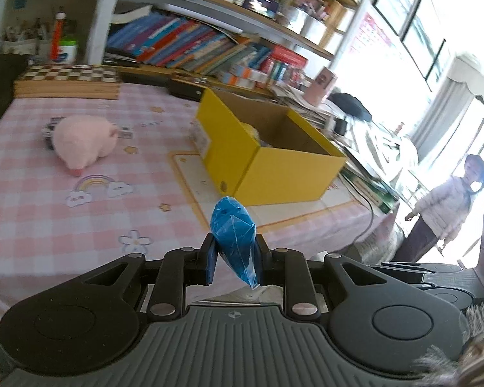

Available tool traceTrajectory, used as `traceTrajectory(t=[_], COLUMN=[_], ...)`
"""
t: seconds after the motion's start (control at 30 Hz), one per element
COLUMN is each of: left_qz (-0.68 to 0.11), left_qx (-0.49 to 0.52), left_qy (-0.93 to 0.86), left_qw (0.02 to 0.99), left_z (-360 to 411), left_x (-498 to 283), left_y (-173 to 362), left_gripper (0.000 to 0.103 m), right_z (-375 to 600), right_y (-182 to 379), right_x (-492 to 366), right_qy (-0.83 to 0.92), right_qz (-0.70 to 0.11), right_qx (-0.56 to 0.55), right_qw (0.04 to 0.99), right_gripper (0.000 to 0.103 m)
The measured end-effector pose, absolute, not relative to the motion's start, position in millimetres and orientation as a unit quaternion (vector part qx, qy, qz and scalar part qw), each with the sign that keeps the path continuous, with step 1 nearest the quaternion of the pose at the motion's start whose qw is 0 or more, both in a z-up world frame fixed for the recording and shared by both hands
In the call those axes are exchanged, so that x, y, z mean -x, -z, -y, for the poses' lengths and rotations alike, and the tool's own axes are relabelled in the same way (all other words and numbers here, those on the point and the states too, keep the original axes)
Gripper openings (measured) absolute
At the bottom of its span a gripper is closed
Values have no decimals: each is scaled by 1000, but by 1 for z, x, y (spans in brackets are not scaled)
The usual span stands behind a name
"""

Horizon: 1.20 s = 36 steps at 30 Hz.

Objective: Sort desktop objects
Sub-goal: 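Carry the blue packet and white plug toward the yellow box with both tools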

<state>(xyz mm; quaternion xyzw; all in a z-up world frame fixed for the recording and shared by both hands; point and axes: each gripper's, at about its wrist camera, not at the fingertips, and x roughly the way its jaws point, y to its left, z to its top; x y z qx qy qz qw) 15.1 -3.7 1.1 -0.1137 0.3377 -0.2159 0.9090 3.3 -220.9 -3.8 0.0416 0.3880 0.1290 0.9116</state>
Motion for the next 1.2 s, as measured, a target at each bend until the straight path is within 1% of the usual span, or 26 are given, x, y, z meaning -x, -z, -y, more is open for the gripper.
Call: traceTrajectory(t=[0.63, 1.2], left_qz=[-352, -365], left_qx=[79, 55], left_qy=[280, 280], left_qw=[890, 886], left_z=[74, 136], left_x=[-42, -89], left_y=[-3, -3], left_gripper=[21, 21], right_z=[277, 329], right_y=[8, 14], right_x=[-15, -68], right_qy=[-75, -87], right_qz=[-396, -409], right_qx=[-65, -80], right_qw=[913, 905], right_gripper=[25, 25])
